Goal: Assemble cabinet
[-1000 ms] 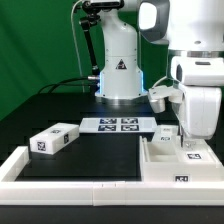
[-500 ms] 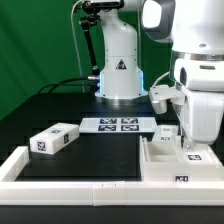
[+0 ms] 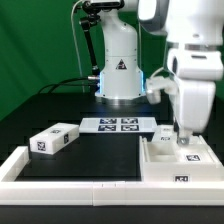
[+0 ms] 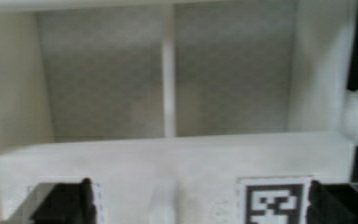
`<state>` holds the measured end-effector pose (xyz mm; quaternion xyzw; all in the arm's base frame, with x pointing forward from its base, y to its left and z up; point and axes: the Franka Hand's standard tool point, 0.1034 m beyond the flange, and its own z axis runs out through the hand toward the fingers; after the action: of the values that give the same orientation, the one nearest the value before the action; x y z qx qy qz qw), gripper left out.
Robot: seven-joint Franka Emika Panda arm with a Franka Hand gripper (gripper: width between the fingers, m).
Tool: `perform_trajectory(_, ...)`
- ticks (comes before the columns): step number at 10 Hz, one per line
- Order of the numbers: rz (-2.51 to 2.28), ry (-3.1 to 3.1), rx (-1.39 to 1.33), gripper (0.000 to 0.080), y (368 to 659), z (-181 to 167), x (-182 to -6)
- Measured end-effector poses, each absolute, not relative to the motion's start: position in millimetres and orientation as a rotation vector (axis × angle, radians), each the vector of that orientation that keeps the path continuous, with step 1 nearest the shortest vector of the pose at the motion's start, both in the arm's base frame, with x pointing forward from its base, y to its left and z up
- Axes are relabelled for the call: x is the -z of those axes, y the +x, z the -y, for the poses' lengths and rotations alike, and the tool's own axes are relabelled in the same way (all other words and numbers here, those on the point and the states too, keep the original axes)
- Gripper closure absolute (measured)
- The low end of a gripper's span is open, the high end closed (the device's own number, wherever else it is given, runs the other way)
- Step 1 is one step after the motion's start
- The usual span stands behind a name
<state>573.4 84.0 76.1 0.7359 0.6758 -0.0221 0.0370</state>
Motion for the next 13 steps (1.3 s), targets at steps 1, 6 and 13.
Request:
perform_trajectory(1, -2.017, 2.309, 0.085, 0.0055, 553.1, -81.7, -84.3)
perform_trajectory(6, -1.882, 2.419, 0.027, 0.0003, 472.8, -99.9, -90.2)
perform_trajectory(13, -1.912, 2.417, 0.025, 0.0002, 463.0, -88.7, -71.7)
